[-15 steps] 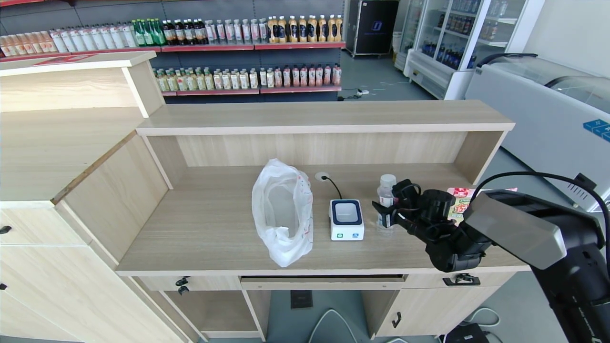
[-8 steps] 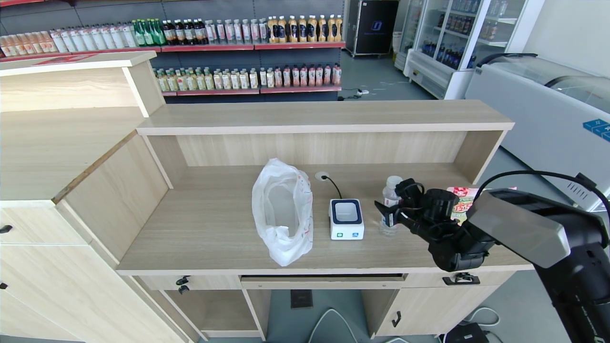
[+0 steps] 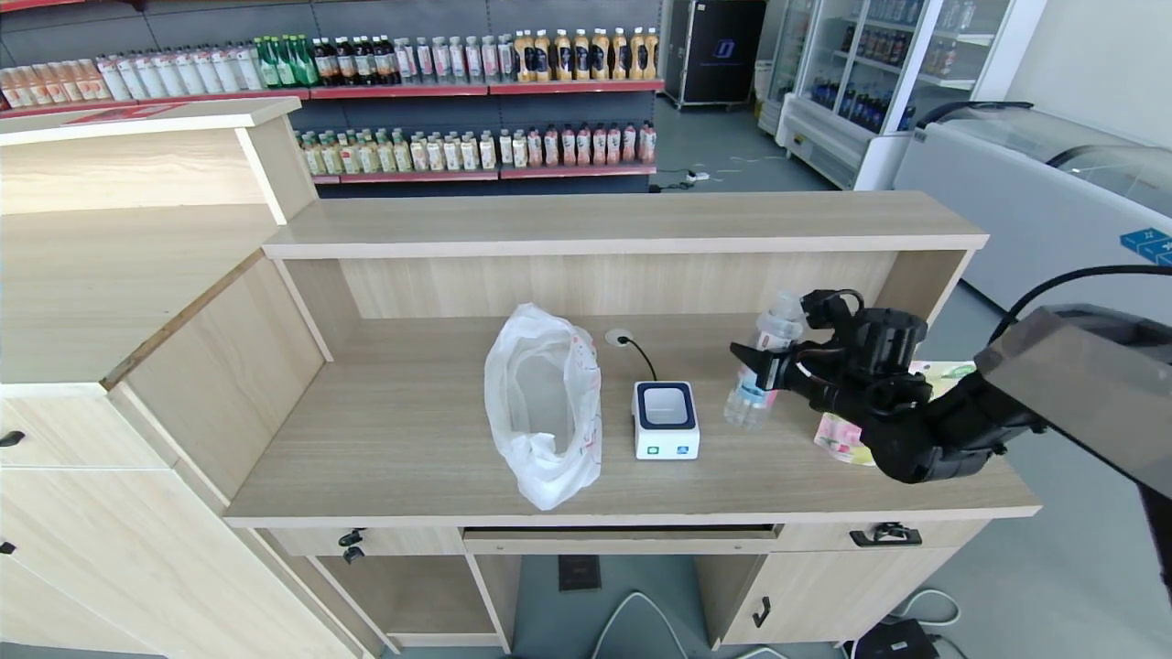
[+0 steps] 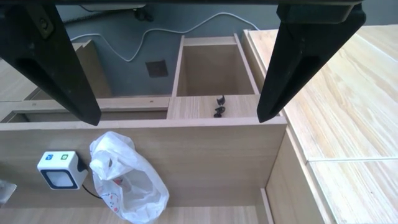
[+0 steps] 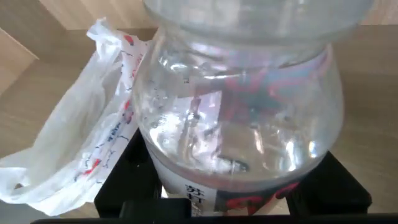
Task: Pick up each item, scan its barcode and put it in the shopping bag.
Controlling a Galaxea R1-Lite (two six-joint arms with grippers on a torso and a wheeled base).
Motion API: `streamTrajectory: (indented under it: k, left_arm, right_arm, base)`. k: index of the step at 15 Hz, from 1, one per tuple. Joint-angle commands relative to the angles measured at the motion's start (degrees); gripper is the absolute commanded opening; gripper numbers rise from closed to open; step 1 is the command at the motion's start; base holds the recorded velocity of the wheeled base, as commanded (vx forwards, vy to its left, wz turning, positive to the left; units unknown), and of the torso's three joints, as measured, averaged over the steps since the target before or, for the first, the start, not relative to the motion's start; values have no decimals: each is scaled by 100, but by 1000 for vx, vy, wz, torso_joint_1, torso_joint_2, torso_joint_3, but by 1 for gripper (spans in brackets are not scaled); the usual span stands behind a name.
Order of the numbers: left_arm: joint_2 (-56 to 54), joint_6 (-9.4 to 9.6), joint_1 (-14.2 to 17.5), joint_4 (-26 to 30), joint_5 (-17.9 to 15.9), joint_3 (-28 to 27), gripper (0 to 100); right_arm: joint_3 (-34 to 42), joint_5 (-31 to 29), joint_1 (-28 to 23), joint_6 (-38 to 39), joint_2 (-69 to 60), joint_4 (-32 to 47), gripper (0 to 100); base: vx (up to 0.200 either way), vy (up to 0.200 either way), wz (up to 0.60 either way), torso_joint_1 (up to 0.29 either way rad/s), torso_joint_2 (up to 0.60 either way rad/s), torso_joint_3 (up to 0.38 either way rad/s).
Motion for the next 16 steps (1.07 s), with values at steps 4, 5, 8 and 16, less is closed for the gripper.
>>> streamTrajectory:
  k: [4,5,8,16]
  left_arm:
    - [1,0,0,-1,1,1,100]
    - [1,0,0,-1,1,1,100]
    - [1,0,0,-1,1,1,100]
    - [1,0,0,-1,1,1,100]
  right_arm:
    - [681,1611,194,1998,-3178,1450,0]
    - [734,1708,247,2121,-3319,1450,0]
    - [1376,2393,721,2754,-4330,1468,0]
    - [2158,3009,1284,3176,-5393,1582,0]
  base:
    - [0,0,0,0,0,0]
    - [0,0,0,0,0,0]
    - [0,0,0,0,0,0]
    - [0,0,0,0,0,0]
